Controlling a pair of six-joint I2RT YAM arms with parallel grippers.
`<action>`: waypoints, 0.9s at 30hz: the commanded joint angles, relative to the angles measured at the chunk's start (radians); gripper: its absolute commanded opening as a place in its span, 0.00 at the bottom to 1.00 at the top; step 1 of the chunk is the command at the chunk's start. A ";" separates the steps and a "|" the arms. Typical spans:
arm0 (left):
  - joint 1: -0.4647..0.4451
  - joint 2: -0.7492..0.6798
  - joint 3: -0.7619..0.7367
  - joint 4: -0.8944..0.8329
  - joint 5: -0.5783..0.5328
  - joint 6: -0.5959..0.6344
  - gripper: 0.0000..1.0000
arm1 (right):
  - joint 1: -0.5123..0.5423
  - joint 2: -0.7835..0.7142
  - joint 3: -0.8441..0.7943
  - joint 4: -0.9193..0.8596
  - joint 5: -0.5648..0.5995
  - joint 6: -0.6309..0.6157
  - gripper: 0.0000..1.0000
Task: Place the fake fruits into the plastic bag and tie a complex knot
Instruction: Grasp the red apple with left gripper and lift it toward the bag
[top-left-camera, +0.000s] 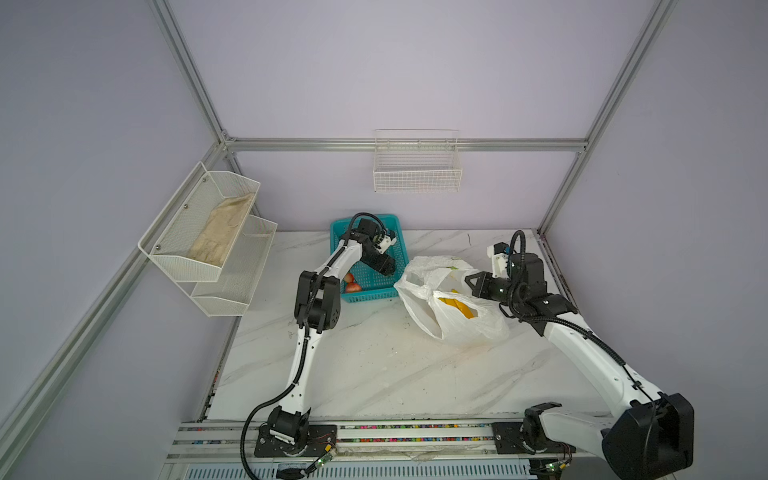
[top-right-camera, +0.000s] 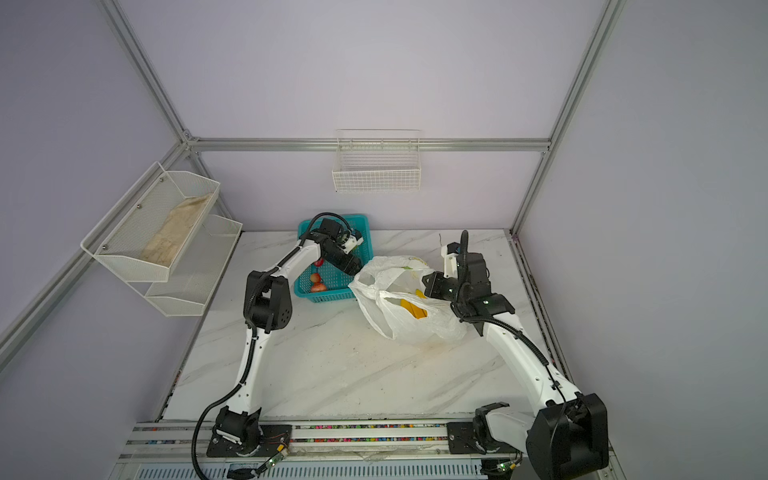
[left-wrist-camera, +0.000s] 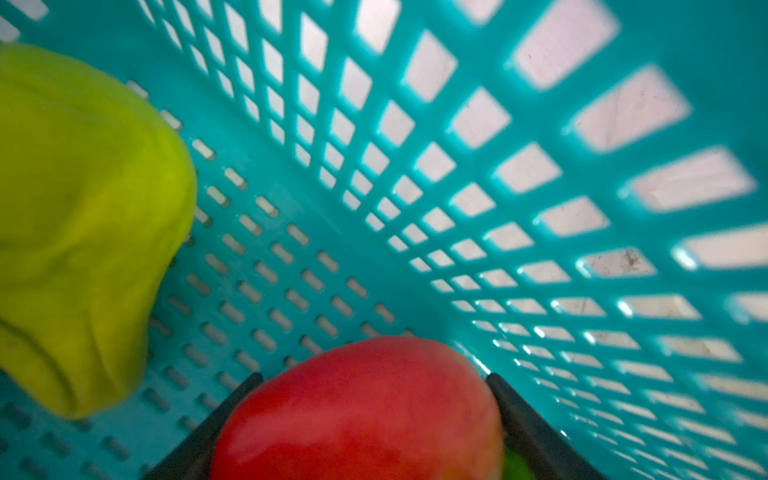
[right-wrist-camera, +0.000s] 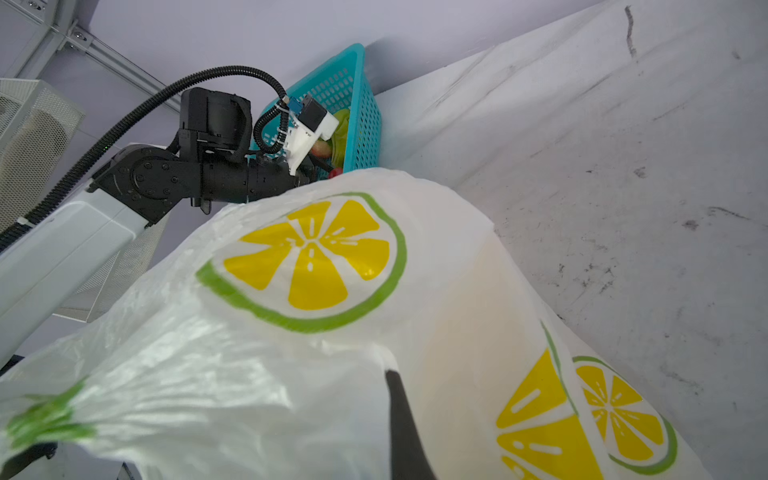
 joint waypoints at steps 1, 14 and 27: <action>-0.002 -0.015 0.084 -0.012 -0.016 -0.009 0.76 | -0.004 -0.014 -0.016 0.002 0.014 0.002 0.05; -0.003 -0.287 -0.206 0.143 -0.016 -0.245 0.63 | -0.004 0.013 0.000 0.023 -0.017 0.000 0.05; -0.049 -1.029 -1.086 0.559 -0.047 -0.597 0.58 | -0.004 0.007 -0.005 0.075 -0.026 0.027 0.05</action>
